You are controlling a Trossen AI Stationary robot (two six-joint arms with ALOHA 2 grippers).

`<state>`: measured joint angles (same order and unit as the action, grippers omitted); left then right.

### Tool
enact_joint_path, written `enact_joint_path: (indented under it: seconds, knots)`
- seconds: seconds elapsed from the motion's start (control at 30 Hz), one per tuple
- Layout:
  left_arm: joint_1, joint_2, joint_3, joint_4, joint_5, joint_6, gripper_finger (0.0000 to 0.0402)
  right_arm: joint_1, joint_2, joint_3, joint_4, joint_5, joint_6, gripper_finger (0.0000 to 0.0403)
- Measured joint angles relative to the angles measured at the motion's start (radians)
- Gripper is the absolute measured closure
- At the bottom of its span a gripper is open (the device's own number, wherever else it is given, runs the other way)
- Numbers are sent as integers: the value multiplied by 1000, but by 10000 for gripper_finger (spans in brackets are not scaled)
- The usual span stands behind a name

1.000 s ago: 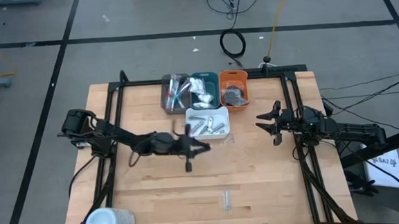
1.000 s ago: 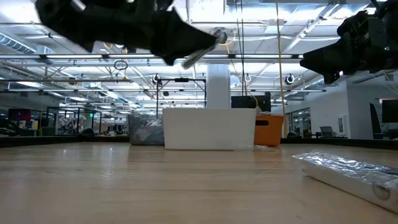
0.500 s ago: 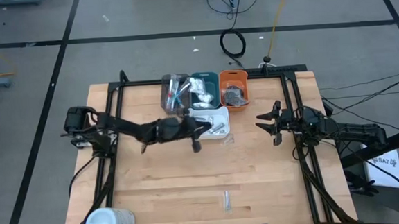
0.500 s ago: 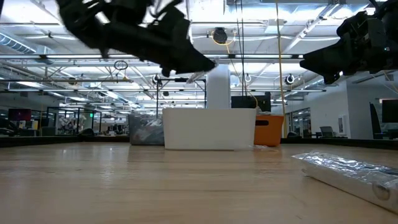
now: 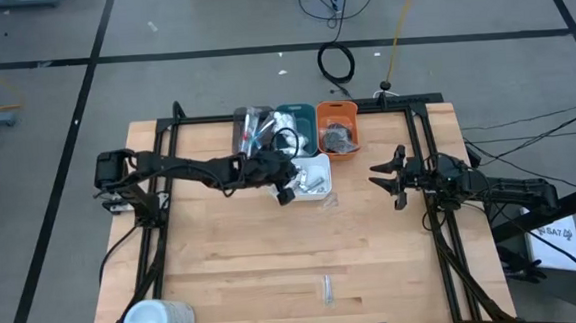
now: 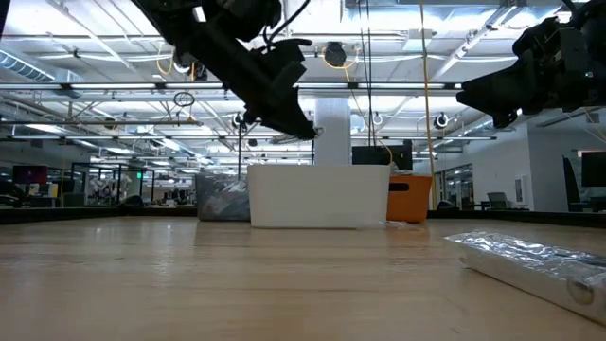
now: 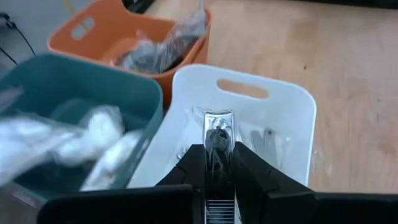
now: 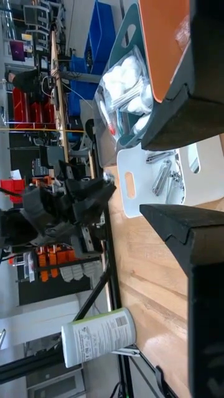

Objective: Pick & Place Travel size toiletries
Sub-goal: Put the silver nail cutter into the white bin

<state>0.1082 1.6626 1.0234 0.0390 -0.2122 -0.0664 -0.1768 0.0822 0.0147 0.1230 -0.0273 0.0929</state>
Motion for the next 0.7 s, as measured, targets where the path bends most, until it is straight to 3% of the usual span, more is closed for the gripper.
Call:
enact_joint_path:
  seconds: [0.57, 0.7]
  knots:
    - [-12, 65, -3, 19, -9, -88, 268, 0, 0, 0, 0, 0, 0, 261]
    - [-16, 65, -2, 27, -7, -120, 229, 0, 0, 0, 0, 0, 0, 261]
